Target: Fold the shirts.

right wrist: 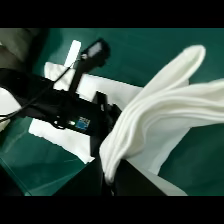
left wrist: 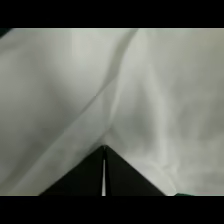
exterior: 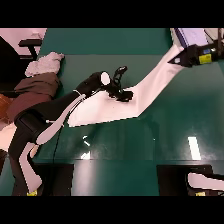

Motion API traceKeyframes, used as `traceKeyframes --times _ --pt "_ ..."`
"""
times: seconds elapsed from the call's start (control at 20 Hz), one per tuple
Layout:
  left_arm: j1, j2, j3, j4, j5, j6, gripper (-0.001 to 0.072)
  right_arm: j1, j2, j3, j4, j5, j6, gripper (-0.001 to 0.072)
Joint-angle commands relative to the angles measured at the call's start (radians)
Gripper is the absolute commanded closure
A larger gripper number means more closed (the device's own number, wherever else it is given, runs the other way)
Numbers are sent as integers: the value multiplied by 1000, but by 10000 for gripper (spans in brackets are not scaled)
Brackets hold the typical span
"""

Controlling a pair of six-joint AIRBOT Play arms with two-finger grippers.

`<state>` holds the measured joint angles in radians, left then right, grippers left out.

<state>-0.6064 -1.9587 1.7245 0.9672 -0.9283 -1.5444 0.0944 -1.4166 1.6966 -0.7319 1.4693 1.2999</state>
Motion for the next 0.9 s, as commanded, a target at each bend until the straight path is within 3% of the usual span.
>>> traceKeyframes --times 0.0,0.2,0.55,0.6,0.75,0.85 --pt "-4 -19 25 1 -51 0 684 112 4 58 7 -26 21 698" --pt "70 19 128 43 -208 8 685 213 -2 88 8 -75 20 698" --pt "414 425 135 260 -272 8 684 556 -192 145 55 -232 -27 686" --pt "460 476 135 288 -277 8 684 607 -254 187 55 -253 -27 612" --pt "573 599 135 360 -314 8 683 715 -431 321 48 -283 -28 290" --pt "619 642 135 365 -345 8 683 726 -486 361 46 -246 -29 260"
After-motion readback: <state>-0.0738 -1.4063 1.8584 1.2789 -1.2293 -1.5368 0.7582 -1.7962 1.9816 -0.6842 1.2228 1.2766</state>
